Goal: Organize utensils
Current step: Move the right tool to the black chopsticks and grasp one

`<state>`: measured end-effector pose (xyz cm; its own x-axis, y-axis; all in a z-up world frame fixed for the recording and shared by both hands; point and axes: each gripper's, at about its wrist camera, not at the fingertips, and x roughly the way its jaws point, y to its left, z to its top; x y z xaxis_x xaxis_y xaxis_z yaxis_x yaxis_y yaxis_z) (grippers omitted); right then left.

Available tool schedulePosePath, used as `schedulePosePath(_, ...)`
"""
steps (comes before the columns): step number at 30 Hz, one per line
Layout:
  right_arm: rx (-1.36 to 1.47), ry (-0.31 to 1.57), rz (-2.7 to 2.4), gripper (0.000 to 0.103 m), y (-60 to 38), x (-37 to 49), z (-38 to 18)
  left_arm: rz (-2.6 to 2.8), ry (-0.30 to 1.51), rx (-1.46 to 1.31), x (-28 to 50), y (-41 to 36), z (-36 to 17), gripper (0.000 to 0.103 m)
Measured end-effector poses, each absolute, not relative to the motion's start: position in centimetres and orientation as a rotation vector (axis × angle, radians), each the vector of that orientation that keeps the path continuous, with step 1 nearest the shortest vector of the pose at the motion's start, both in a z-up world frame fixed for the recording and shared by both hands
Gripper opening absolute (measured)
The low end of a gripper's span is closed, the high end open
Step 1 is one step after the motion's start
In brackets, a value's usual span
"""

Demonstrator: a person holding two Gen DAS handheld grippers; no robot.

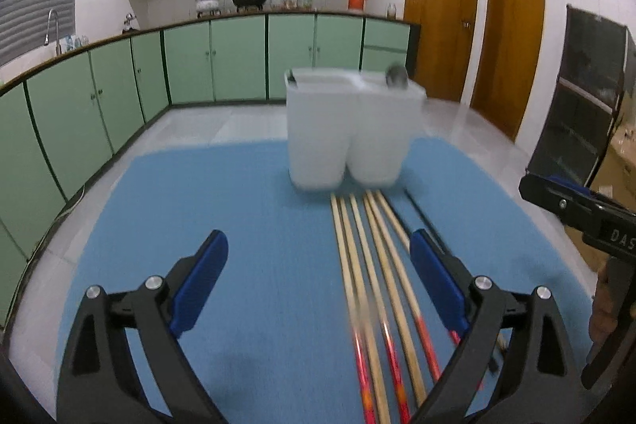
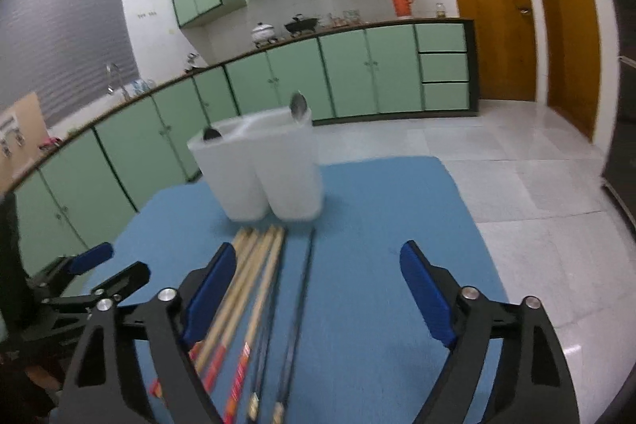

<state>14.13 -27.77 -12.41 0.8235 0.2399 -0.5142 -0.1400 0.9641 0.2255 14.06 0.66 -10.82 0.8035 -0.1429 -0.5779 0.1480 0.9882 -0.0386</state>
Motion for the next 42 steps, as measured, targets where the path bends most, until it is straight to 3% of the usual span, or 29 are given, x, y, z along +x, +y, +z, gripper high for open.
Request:
schedulePosePath(10, 0.155, 0.734, 0.222, 0.043, -26.8, 8.4, -16.6, -0.138, 0.793, 0.017, 9.1, 1.2, -14.7, 0.090)
schedulePosePath(12, 0.138, 0.757, 0.235, 0.037, -26.4, 7.5, -17.3, -0.135, 0.813, 0.017, 8.6, 1.4, -14.9, 0.083)
schedulePosePath(15, 0.134, 0.782, 0.256, 0.030, -25.9, 7.0, -17.9, -0.135, 0.846, 0.017, 8.0, 1.6, -15.3, 0.082)
schedulePosePath(31, 0.108, 0.856, 0.286, 0.017, -24.5, 7.8, -19.1, -0.130, 0.904, 0.034, 8.1, 0.7, -15.9, 0.069)
schedulePosePath(36, 0.099, 0.861, 0.263, 0.007, -24.4, 8.2, -19.2, -0.128, 0.905, 0.032, 8.2, 0.6, -15.9, 0.066)
schedulePosePath(42, 0.114, 0.855, 0.240, 0.007, -24.9, 8.1, -19.3, -0.114, 0.900, 0.021, 8.3, 0.8, -15.7, 0.060)
